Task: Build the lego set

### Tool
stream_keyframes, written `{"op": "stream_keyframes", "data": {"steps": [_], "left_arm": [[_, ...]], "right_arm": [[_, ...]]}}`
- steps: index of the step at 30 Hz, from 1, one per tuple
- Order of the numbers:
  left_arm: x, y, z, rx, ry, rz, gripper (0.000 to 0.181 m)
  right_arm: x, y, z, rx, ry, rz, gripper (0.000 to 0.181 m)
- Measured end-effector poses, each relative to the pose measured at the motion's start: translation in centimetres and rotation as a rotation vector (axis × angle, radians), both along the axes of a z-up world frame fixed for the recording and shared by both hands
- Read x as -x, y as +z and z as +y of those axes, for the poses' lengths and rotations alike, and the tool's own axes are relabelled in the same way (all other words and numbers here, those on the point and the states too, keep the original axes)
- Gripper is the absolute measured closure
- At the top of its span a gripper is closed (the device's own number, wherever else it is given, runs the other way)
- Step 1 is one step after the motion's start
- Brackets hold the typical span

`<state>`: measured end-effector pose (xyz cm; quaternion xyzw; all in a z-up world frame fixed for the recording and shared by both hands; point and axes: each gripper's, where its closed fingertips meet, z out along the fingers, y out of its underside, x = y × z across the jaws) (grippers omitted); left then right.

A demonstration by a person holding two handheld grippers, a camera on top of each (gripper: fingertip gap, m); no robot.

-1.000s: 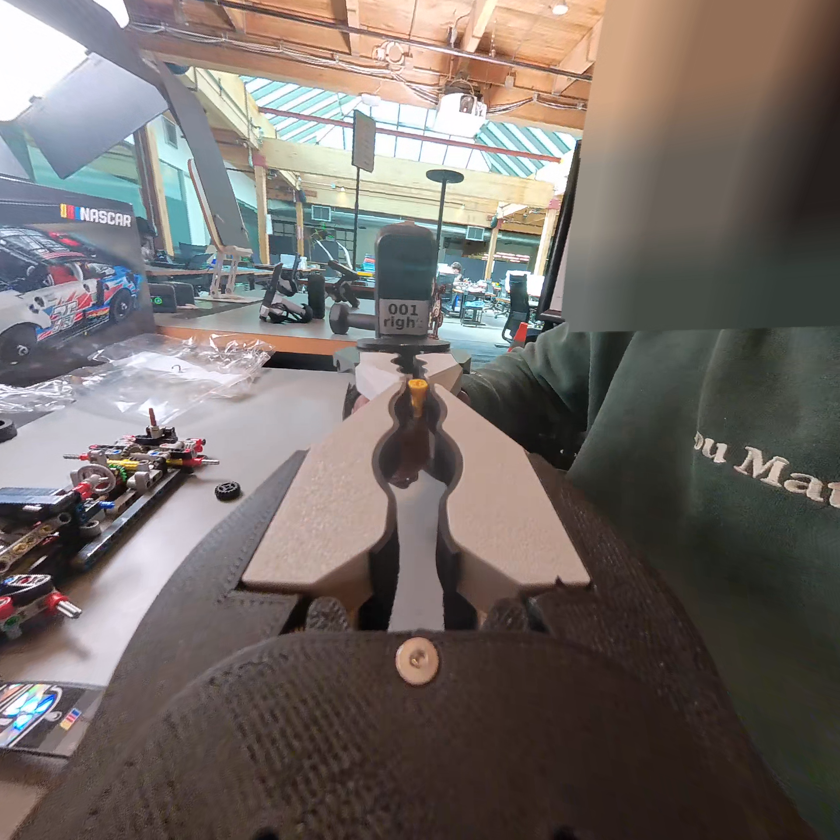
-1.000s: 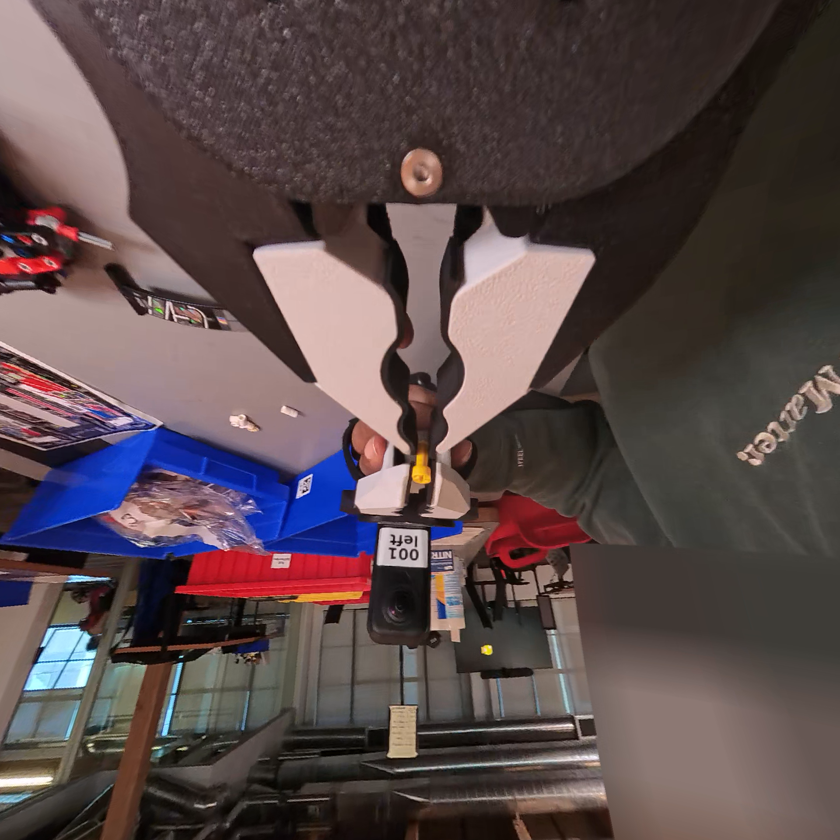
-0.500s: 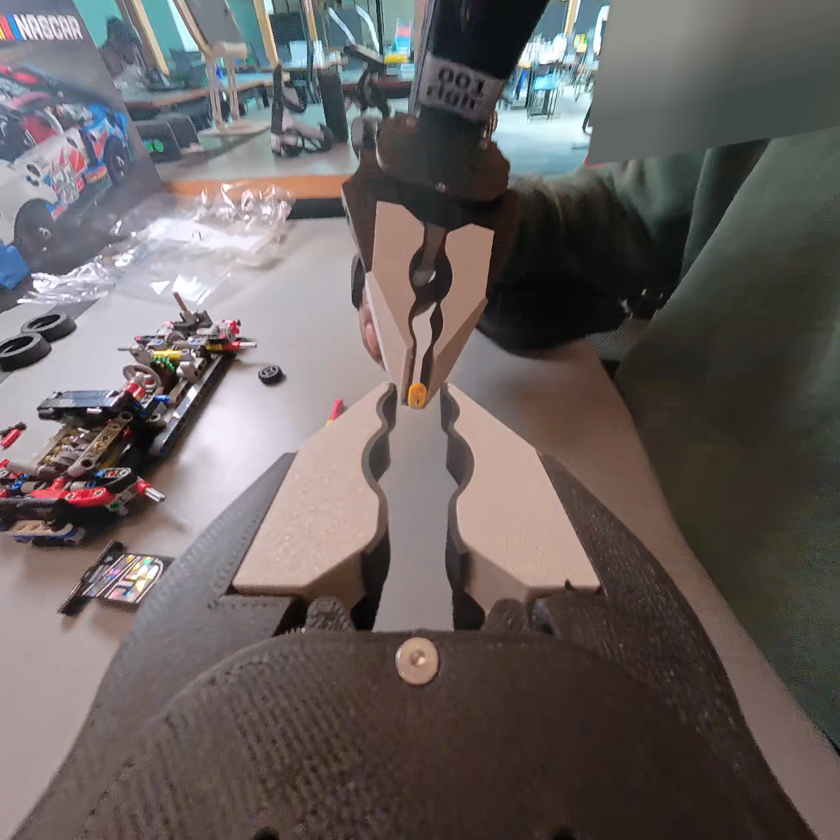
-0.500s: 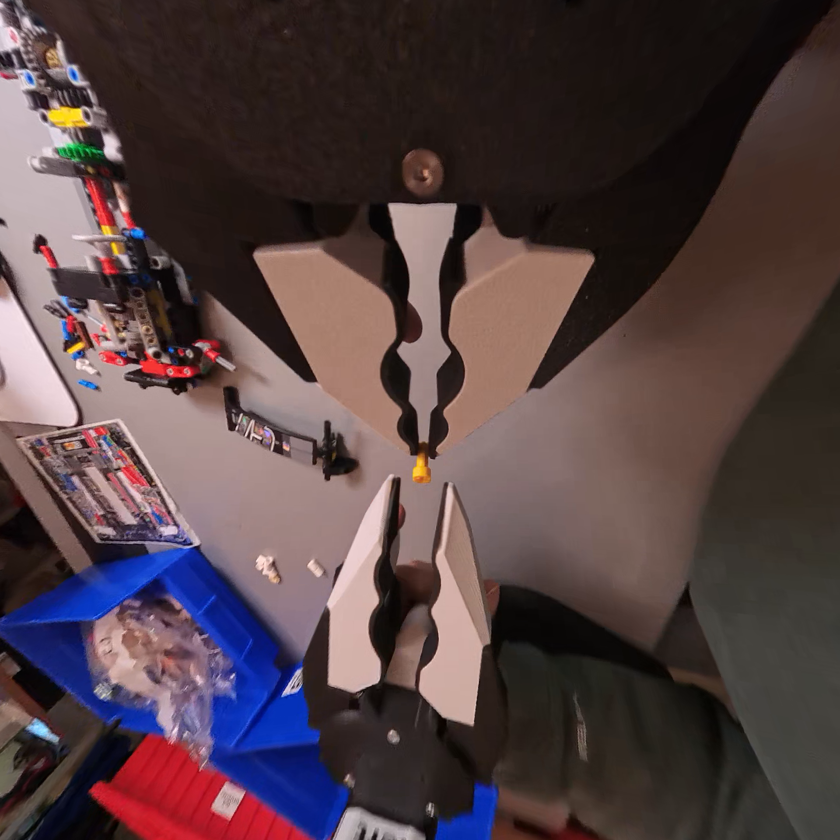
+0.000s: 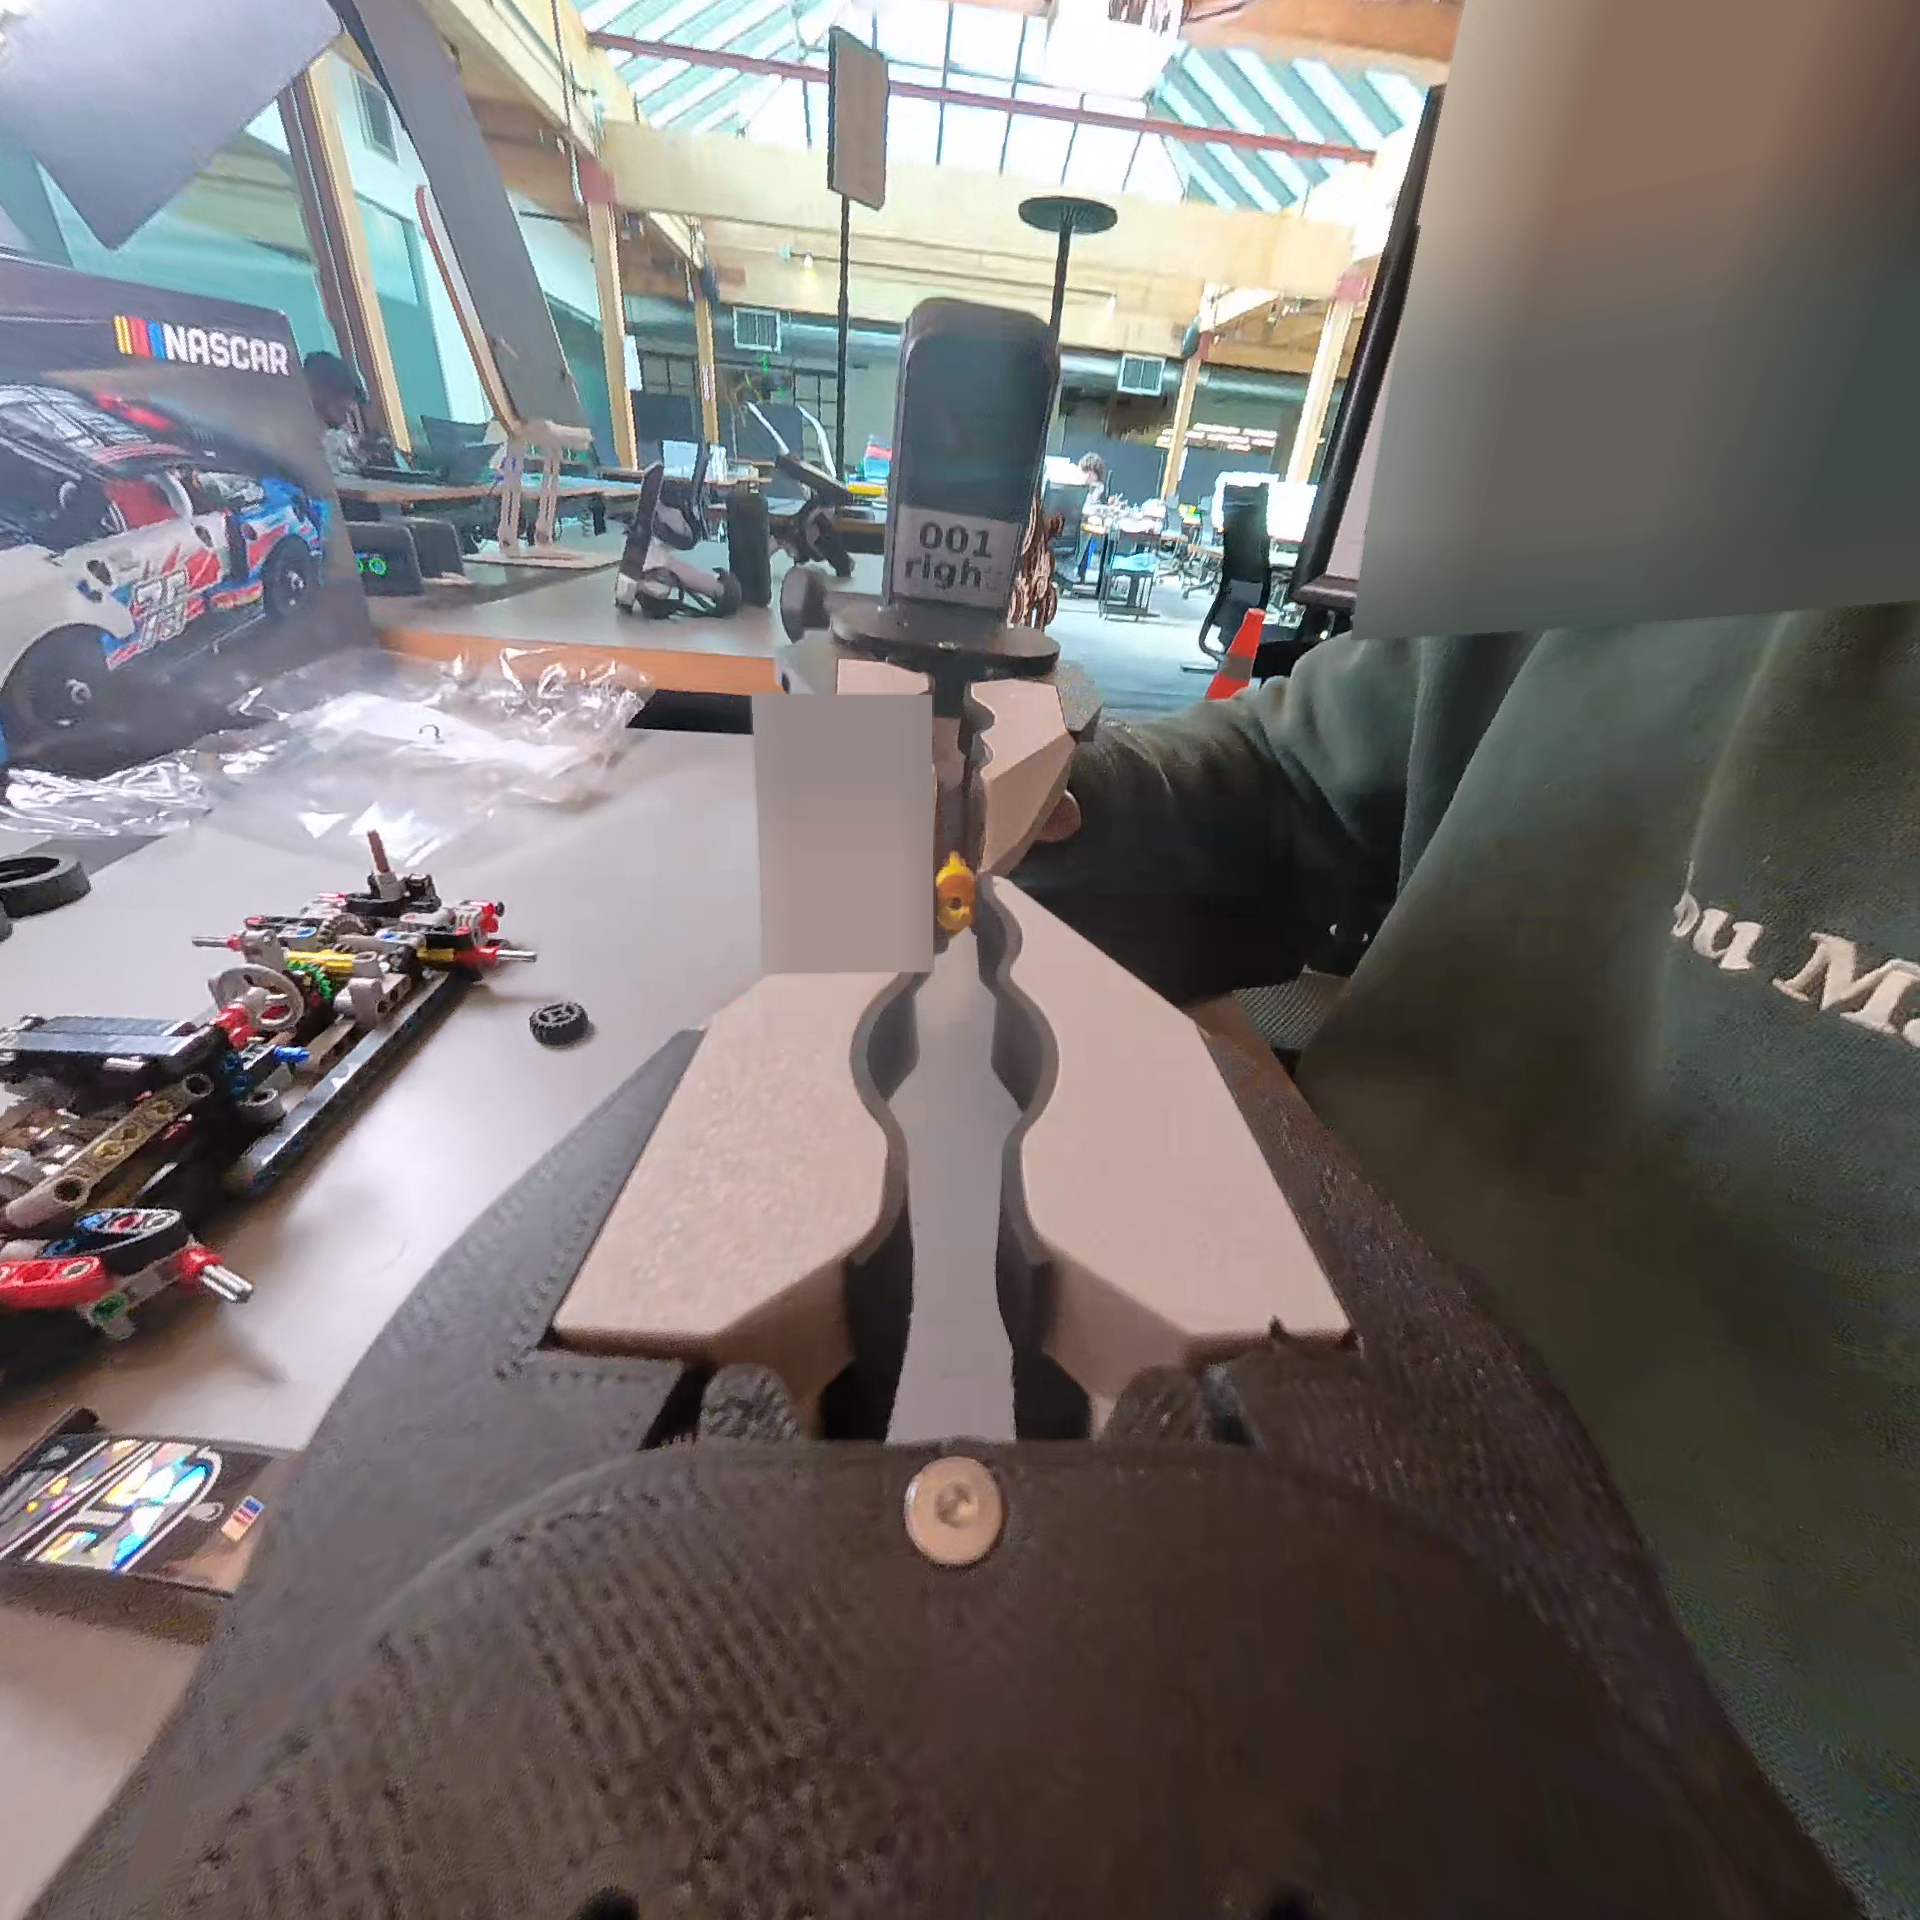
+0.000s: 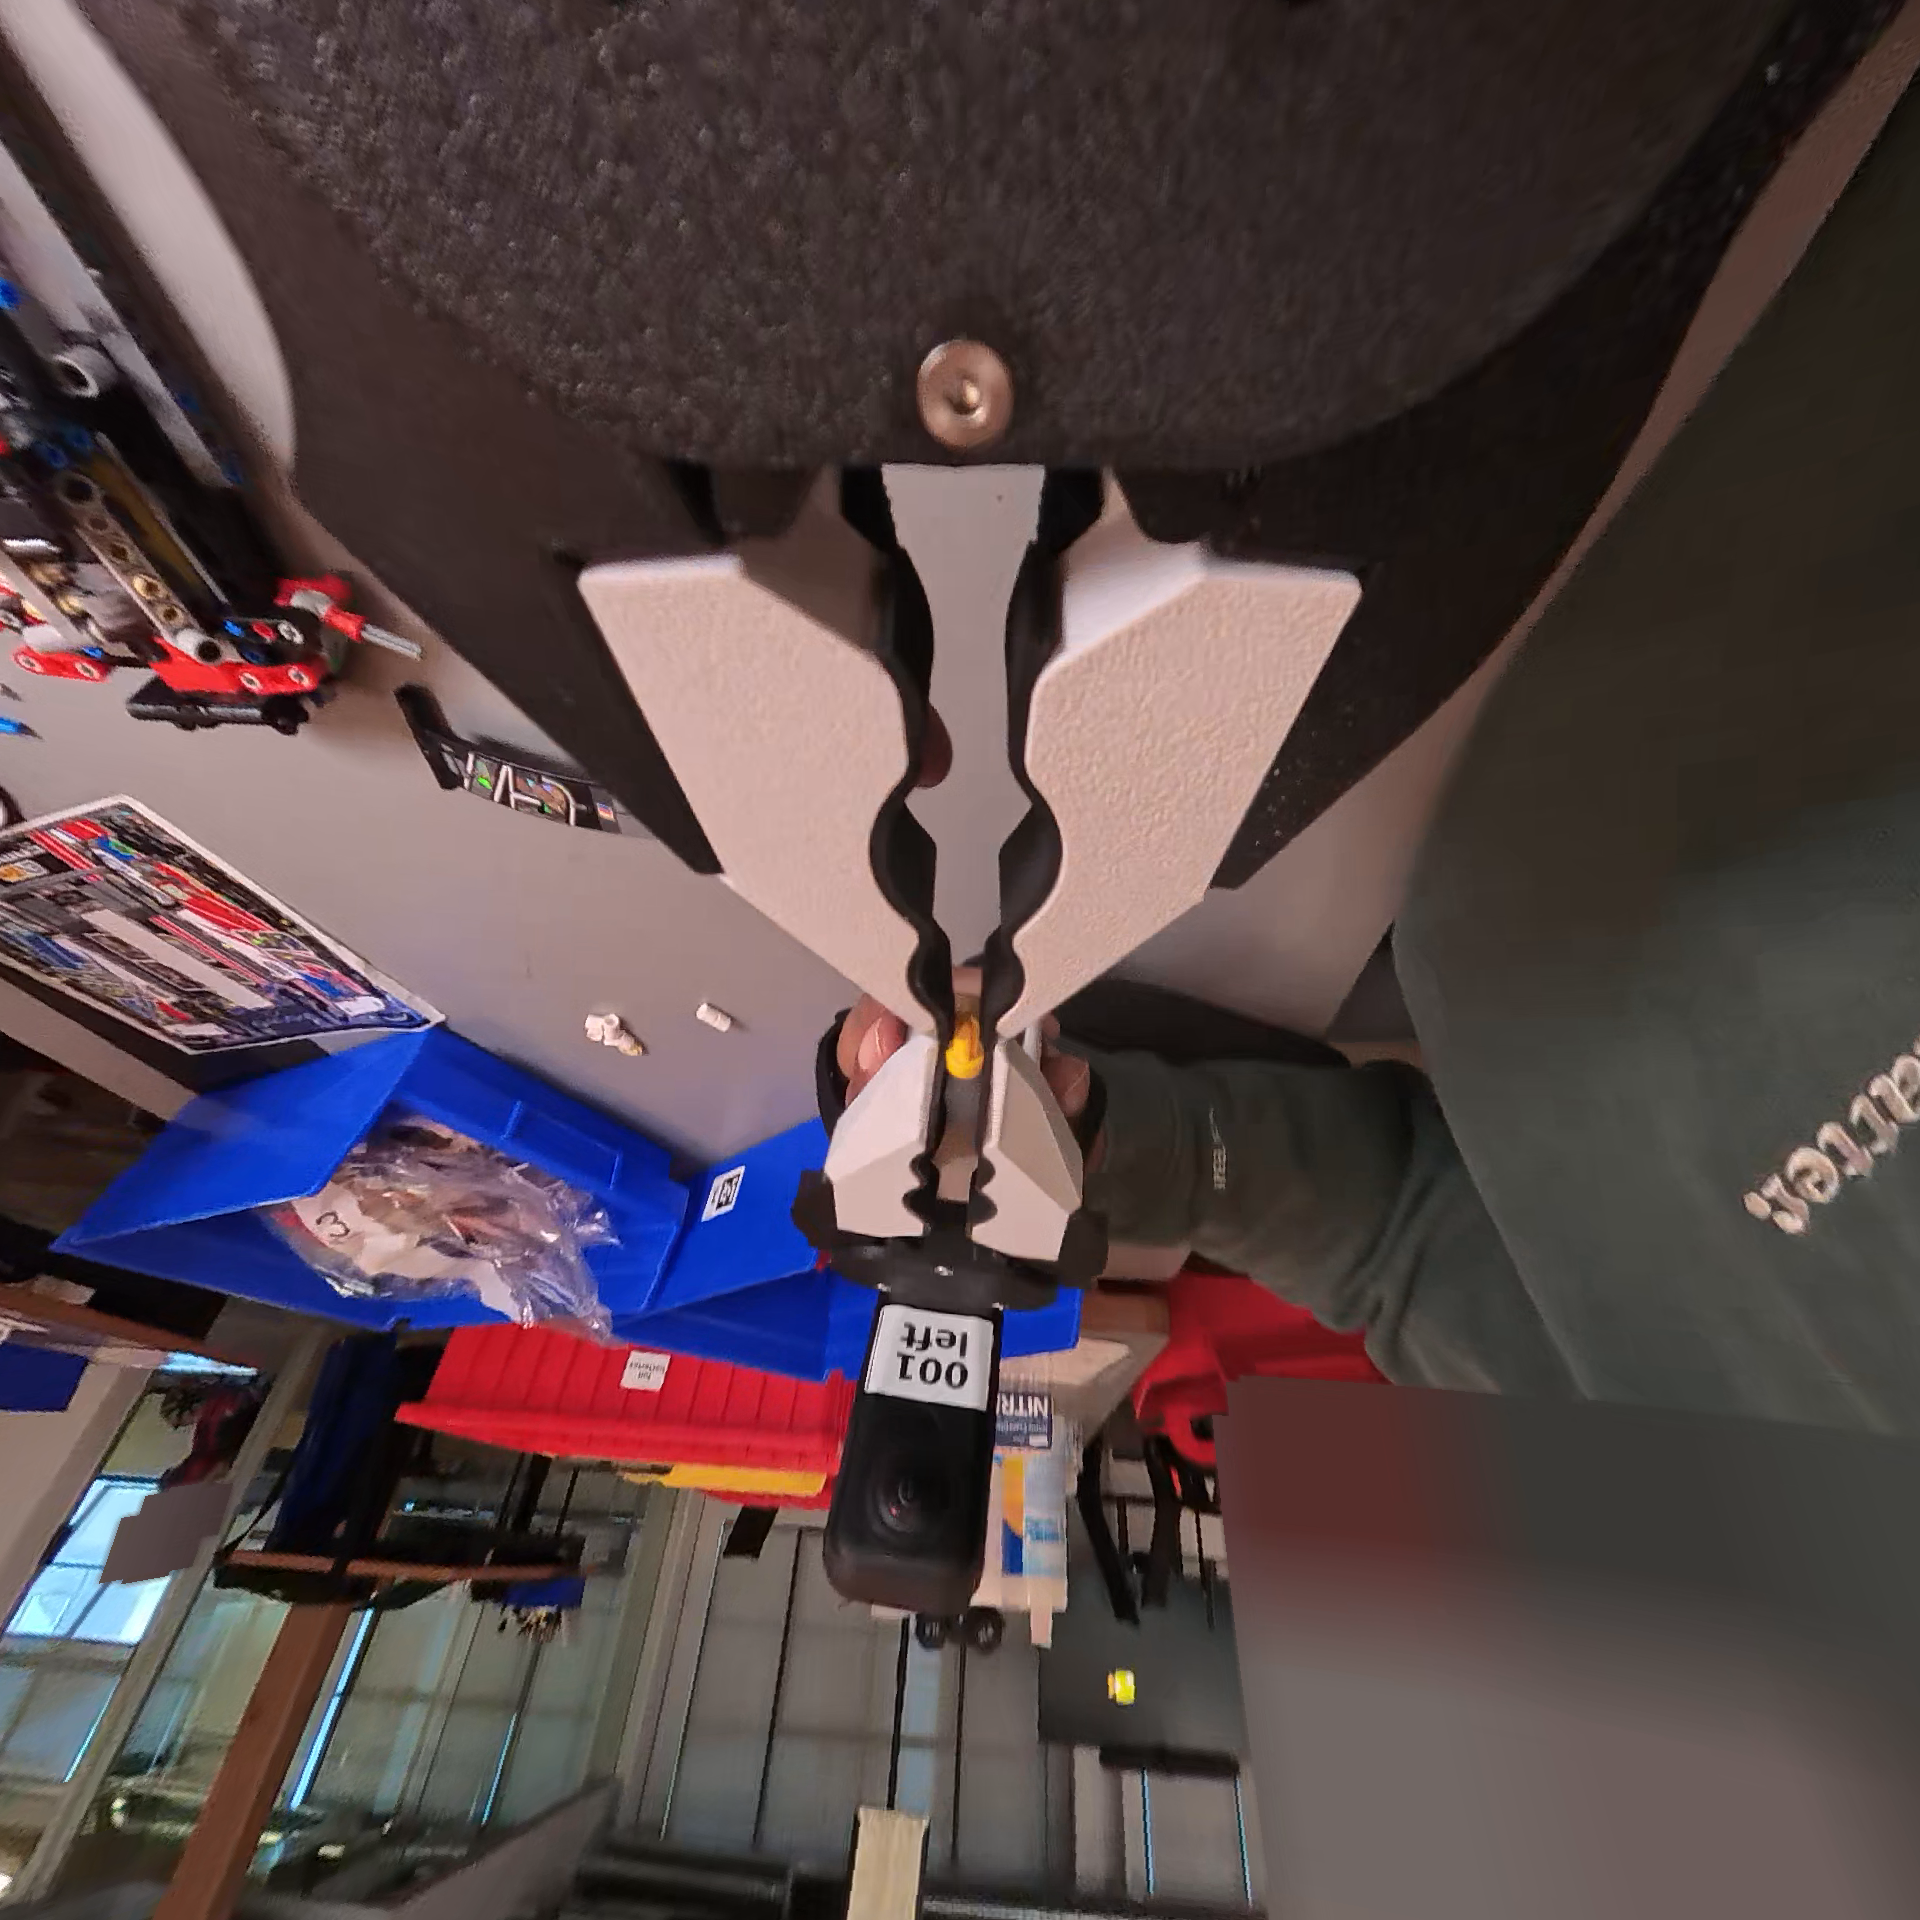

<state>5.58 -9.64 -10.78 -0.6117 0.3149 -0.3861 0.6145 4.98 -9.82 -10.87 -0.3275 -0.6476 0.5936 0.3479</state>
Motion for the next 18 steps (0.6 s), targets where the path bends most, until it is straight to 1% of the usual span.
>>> {"op": "stream_keyframes", "data": {"steps": [9, 12, 13, 14, 15, 16, 18], "left_arm": [[0.0, 0.6, -0.1, -0.012, 0.000, -0.034, 0.176], [0.5, 0.1, 0.3, 0.020, 0.022, 0.007, 0.176], [1.3, 0.0, 0.7, 0.021, 0.058, 0.034, 0.172], [2.6, -0.1, 1.2, 0.034, 0.105, 0.059, 0.163], [4.2, -0.6, 1.9, 0.073, 0.160, 0.095, 0.158], [6.0, -1.7, 2.6, 0.128, 0.227, 0.157, 0.158], [9.5, -5.1, 3.4, 0.244, 0.334, 0.317, 0.157]], "right_arm": [[0.2, 0.6, -0.2, 0.027, -0.012, 0.033, 0.180], [0.5, 0.0, 0.2, 0.032, -0.022, -0.007, 0.180], [0.6, 0.0, 0.7, 0.033, -0.034, -0.016, 0.180], [0.7, -0.2, 1.5, 0.029, -0.060, -0.033, 0.180], [0.8, -0.6, 2.6, 0.018, -0.093, -0.059, 0.180], [0.9, -1.0, 3.6, 0.007, -0.121, -0.083, 0.180], [0.9, -2.1, 5.2, 0.000, -0.165, -0.128, 0.180]]}}
